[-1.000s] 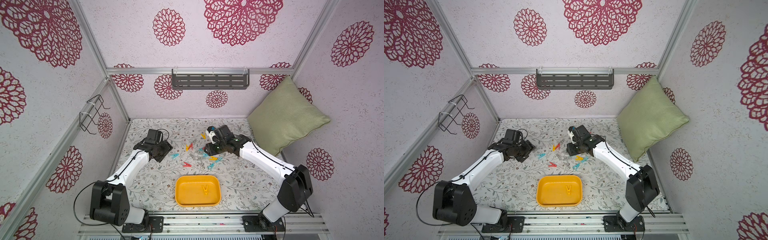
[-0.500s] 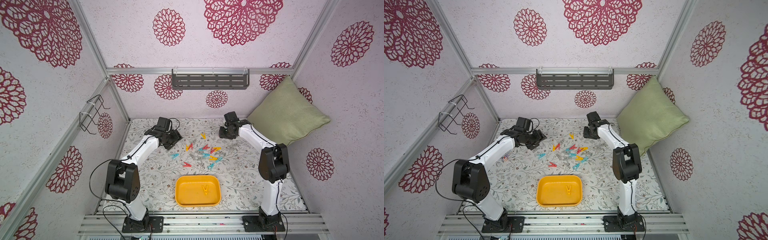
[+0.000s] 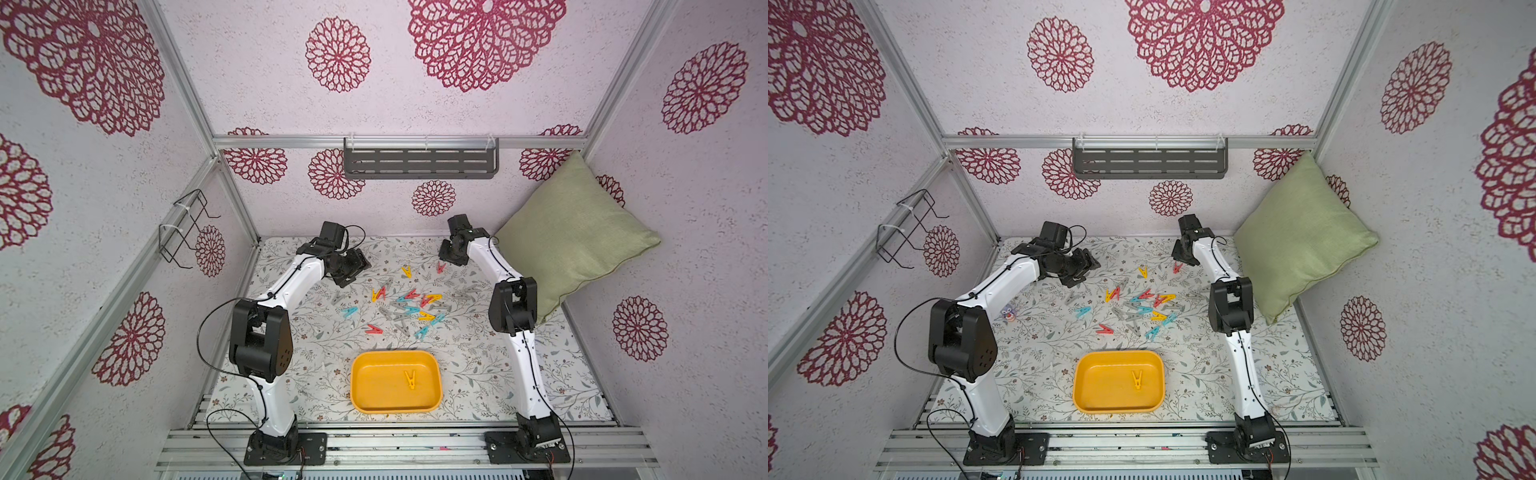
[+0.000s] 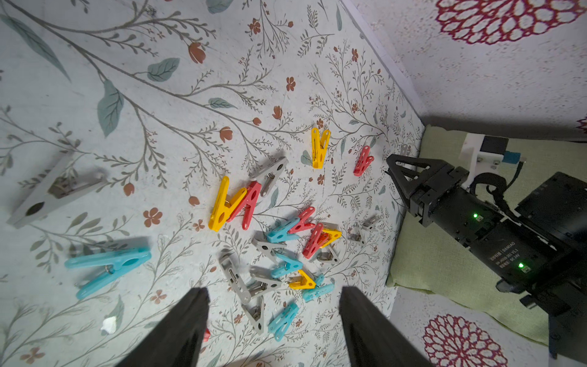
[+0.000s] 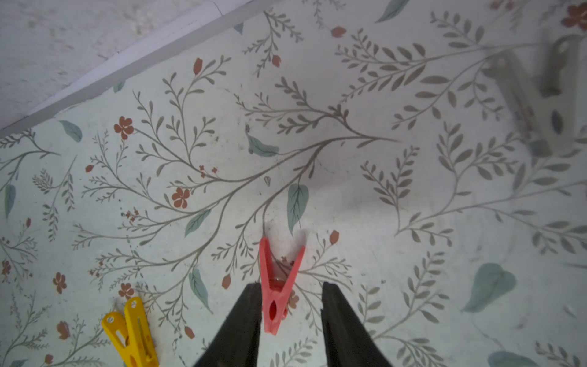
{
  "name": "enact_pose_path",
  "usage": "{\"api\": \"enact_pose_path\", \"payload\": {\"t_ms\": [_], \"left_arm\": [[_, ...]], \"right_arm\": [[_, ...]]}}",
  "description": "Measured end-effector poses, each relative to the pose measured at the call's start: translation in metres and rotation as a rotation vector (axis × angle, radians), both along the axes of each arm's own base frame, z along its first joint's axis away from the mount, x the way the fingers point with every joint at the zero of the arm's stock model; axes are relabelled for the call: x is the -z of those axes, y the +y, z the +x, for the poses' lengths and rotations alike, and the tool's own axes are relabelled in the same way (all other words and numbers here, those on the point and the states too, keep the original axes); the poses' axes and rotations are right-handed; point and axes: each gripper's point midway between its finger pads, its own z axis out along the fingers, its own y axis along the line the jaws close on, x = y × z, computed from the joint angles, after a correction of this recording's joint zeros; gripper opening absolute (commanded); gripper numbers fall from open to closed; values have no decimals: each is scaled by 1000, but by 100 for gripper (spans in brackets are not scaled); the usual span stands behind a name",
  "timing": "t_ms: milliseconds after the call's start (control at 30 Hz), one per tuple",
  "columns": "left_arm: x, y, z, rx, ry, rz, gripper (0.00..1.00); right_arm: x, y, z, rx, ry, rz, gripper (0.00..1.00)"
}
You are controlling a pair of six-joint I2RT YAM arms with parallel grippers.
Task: Put the clothespins into the storage box
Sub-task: Pick up the clothespin from the center of the board.
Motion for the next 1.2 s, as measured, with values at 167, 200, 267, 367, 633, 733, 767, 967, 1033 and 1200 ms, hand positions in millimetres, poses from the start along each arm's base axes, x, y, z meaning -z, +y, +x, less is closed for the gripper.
{"api": "enact_pose_path", "payload": {"t_ms": [167,200,267,367,633,733,767,967,1033,1200], "left_arm": [[5,11,2,-12,22,-3,73],[5,14,2,-15,24,-4,73],[6,18,2,-19,27,-3,73],[6,23,3,-26,31,-3,73],[9,29,0,-31,48,2,73],[10,29,0,-28,51,5,73],[11,29,-1,-27,53,6,73],[22,32,-10,-24,81,16,73],[25,33,-14,-24,93,19,73],[22,36,-23,-27,90,24,72]], "right_arm": [[15,-1,0,25,31,13,36],[18,-1,-1,31,39,15,35],[21,-2,-2,39,49,17,34],[23,-2,-3,47,55,22,32],[28,0,-3,56,65,39,25],[34,-1,-4,57,76,36,25],[36,-1,-4,56,78,36,24],[37,0,-3,55,76,39,12],[39,0,-4,55,77,38,8],[38,4,-4,46,66,41,4]]}}
